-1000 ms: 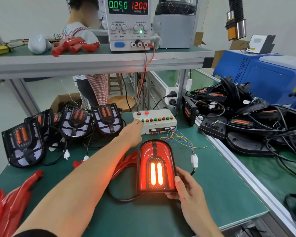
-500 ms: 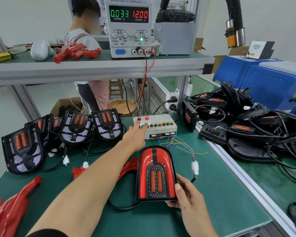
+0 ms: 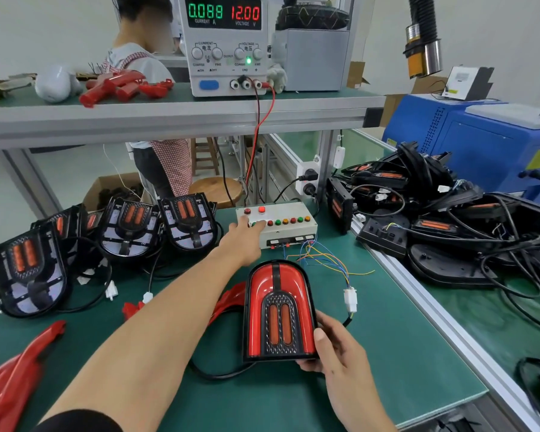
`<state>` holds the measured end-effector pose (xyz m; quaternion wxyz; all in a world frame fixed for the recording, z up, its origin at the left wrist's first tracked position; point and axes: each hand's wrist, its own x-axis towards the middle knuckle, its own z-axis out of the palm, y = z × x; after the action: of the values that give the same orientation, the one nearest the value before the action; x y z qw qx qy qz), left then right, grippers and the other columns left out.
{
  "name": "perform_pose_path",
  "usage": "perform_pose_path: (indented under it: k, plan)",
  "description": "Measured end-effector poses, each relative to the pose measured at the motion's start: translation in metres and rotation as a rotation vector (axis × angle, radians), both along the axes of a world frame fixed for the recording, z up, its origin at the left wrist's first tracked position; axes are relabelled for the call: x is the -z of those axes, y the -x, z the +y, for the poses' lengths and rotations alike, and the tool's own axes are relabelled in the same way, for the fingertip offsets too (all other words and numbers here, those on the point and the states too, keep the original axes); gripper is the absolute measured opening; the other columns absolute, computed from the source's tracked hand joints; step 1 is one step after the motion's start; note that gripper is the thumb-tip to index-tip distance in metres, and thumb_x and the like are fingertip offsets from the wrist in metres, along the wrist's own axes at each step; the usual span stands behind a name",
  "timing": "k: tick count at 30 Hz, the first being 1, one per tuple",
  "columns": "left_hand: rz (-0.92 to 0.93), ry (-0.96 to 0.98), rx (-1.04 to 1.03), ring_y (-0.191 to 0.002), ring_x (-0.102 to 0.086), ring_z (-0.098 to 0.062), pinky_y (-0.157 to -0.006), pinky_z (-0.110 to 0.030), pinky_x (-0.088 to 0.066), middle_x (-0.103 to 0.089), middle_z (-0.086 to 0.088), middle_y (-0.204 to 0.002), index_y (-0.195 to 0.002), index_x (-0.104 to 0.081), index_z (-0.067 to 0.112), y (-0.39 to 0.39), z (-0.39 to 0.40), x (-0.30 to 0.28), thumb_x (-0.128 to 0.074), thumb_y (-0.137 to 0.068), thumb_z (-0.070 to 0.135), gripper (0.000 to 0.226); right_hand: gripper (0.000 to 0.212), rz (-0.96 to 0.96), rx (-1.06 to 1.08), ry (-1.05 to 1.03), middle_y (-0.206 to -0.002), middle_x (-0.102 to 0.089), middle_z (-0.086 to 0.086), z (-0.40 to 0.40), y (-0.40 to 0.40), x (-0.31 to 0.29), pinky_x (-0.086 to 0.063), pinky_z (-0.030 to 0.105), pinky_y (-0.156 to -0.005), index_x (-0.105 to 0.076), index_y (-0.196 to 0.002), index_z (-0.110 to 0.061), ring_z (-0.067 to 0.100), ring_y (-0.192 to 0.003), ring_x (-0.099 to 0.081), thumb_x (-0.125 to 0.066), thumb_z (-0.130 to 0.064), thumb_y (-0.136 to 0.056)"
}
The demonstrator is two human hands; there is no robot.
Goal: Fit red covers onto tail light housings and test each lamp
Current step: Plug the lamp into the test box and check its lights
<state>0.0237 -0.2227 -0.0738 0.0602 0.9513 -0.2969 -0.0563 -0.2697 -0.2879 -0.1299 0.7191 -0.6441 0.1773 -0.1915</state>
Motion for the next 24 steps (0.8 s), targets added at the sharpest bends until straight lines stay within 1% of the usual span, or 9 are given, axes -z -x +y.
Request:
perform_pose_path:
  k: [5,13,15,16,18,19,21,24]
  plan:
    - [-0.009,0.016,0.005,-0.138,-0.033,-0.043,-0.105,-0.054,-0.044,-0.022,-0.017,-0.157,-0.160,-0.023,0.032,0.003,0.000,0.000,-0.044,-0.092,0.000,0.078,0.029,0.021,0.014,-0.002,-0.089,-0.075,0.014,-0.001,-0.002,0.002,-0.060,0.029,-0.062,-0.064,-0.126,-0.019,0.026,-0.068,-0.069,-0.050,-0.006,-0.104]
    - [-0.039,-0.022,0.008,-0.136,-0.037,-0.041,-0.104,-0.052,-0.045,-0.027,-0.018,-0.154,-0.160,-0.025,0.031,0.004,-0.001,-0.001,-0.048,-0.093,0.001,0.077,0.029,0.022,0.008,0.018,-0.090,-0.075,0.013,0.001,0.000,-0.002,-0.060,0.031,-0.063,-0.064,-0.124,-0.022,0.024,-0.069,-0.070,-0.051,-0.006,-0.103]
    - [-0.083,-0.071,-0.001,-0.137,-0.036,-0.041,-0.107,-0.052,-0.041,-0.028,-0.019,-0.155,-0.159,-0.028,0.031,0.004,-0.003,-0.005,-0.051,-0.093,0.007,0.073,0.027,0.011,0.016,0.016,-0.091,-0.075,0.012,0.002,0.000,-0.003,-0.060,0.031,-0.062,-0.065,-0.123,-0.022,0.025,-0.069,-0.072,-0.053,-0.010,-0.102]
    - [-0.132,-0.106,0.001,-0.139,-0.034,-0.040,-0.110,-0.052,-0.038,-0.028,-0.019,-0.156,-0.158,-0.032,0.030,0.003,-0.006,-0.007,-0.053,-0.093,0.011,0.071,0.026,0.003,0.019,0.010,-0.092,-0.075,0.012,0.002,-0.001,-0.003,-0.060,0.031,-0.062,-0.065,-0.123,-0.023,0.025,-0.069,-0.072,-0.056,-0.017,-0.100]
    - [-0.259,-0.146,0.035,-0.141,-0.032,-0.037,-0.112,-0.049,-0.032,-0.034,-0.016,-0.154,-0.153,-0.042,0.027,0.003,-0.012,-0.011,-0.057,-0.092,0.018,0.063,0.035,-0.005,0.025,-0.007,-0.094,-0.076,0.011,0.003,-0.001,-0.003,-0.060,0.031,-0.063,-0.065,-0.123,-0.023,0.025,-0.072,-0.073,-0.060,-0.030,-0.089]
    - [-0.301,-0.135,0.063,-0.140,-0.032,-0.035,-0.112,-0.048,-0.031,-0.038,-0.014,-0.152,-0.150,-0.046,0.026,0.003,-0.016,-0.012,-0.057,-0.092,0.019,0.060,0.039,-0.006,0.028,-0.012,-0.095,-0.076,0.011,0.003,-0.001,-0.002,-0.060,0.032,-0.063,-0.065,-0.124,-0.023,0.025,-0.073,-0.073,-0.061,-0.032,-0.086]
    - [-0.286,-0.079,0.139,-0.142,-0.032,-0.033,-0.115,-0.048,-0.026,-0.039,-0.012,-0.153,-0.150,-0.046,0.024,0.003,-0.027,-0.013,-0.054,-0.093,0.019,0.058,0.041,-0.008,0.028,-0.012,-0.096,-0.076,0.011,0.001,-0.001,0.001,-0.060,0.034,-0.064,-0.066,-0.124,-0.023,0.027,-0.075,-0.073,-0.062,-0.033,-0.085]
    - [-0.206,-0.039,0.235,-0.146,-0.030,-0.033,-0.122,-0.053,-0.019,-0.033,-0.008,-0.161,-0.156,-0.038,0.024,0.002,-0.048,-0.018,-0.051,-0.096,0.015,0.062,0.036,-0.004,0.031,0.014,-0.097,-0.076,0.009,-0.002,-0.002,0.005,-0.061,0.035,-0.064,-0.067,-0.124,-0.023,0.031,-0.075,-0.075,-0.061,-0.030,-0.089]
